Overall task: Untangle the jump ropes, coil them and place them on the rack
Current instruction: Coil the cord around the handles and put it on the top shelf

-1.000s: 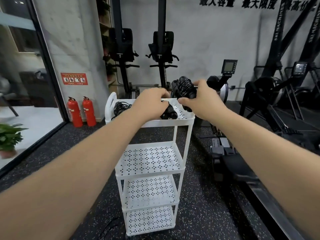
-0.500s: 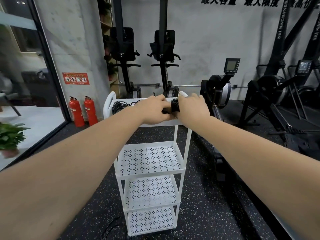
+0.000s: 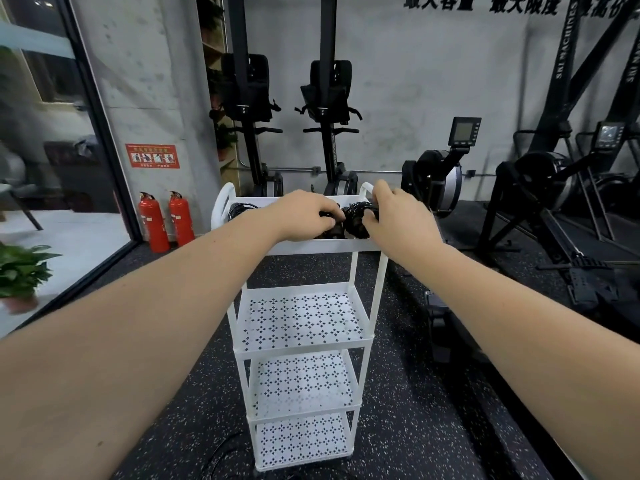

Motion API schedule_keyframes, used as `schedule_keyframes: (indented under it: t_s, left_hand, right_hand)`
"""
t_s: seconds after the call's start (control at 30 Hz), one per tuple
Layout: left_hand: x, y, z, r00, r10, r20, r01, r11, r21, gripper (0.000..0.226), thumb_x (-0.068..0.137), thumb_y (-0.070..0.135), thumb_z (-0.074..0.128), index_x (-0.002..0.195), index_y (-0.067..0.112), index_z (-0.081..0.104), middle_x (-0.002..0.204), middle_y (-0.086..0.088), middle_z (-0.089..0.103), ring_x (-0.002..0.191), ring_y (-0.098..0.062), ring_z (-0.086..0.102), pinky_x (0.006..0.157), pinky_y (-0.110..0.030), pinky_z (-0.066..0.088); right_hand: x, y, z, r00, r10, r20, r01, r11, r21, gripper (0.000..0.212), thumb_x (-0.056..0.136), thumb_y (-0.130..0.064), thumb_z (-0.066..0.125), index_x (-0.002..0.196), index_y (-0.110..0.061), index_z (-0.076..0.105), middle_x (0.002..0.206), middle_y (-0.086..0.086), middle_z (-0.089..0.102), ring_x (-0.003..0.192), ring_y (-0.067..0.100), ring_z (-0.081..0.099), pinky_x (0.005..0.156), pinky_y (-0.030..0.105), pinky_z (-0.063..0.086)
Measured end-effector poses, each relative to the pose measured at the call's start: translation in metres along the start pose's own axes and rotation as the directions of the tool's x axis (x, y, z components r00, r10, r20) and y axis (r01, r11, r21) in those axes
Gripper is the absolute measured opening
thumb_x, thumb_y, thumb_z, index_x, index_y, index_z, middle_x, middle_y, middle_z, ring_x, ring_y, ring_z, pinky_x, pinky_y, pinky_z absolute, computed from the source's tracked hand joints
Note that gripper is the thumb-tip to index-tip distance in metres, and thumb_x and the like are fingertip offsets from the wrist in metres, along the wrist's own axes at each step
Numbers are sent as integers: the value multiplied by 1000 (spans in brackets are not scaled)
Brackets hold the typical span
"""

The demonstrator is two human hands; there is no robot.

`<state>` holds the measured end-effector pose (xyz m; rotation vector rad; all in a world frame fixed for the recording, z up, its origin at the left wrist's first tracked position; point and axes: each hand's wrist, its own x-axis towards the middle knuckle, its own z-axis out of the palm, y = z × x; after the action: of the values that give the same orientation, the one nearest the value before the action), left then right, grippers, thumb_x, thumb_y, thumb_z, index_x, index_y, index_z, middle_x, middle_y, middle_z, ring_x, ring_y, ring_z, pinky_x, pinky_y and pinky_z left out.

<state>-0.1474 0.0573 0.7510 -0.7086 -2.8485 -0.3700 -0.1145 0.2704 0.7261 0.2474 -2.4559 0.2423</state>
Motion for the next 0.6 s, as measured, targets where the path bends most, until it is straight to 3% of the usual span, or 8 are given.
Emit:
schedule_keyframes:
  t_s: [0.1,0.17,0.3,0.43,0.6]
  left_hand:
    - [0,3,-2,1000,-11,26,13,996,-83,36,104,23,57,131,41,74,139,19,67,115,-10,61,109,-31,45]
    - [0,3,0,1000,-7,29,10,997,-82,36,103,23,59,130,41,74,143,19,66,127,-12,59,116,-35,43]
    - [-6,0,2,1000,8,-5,-8,998,-65,34,106,29,57,134,43,71,146,18,65,136,-13,56,119,-39,41]
    - [-27,8,7,977,82,-199,-88,996,-22,34,109,31,53,139,36,68,141,12,67,130,-15,59,116,-43,41]
    - [-96,21,45,899,110,-424,-191,970,-153,27,104,16,58,121,27,76,122,15,68,117,-2,56,103,-22,41]
  right_hand:
    - [-2,-7,6,994,73,86,-72,997,-16,30,108,-35,62,123,-11,53,103,16,64,91,41,63,69,40,42]
    - [-5,-9,12,992,89,89,-85,995,-54,29,109,-38,61,117,-10,57,105,15,65,94,40,63,69,40,39]
    - [-17,-4,15,992,-21,-126,11,997,-78,25,103,-29,69,104,-4,70,107,17,60,96,39,58,71,43,45]
    - [-34,0,10,978,3,-208,16,996,86,15,98,-20,71,100,-5,73,108,14,54,92,37,56,71,47,52]
    - [-89,-5,5,990,49,-135,-4,950,313,16,102,-23,65,115,-15,68,111,0,54,82,22,58,69,39,50]
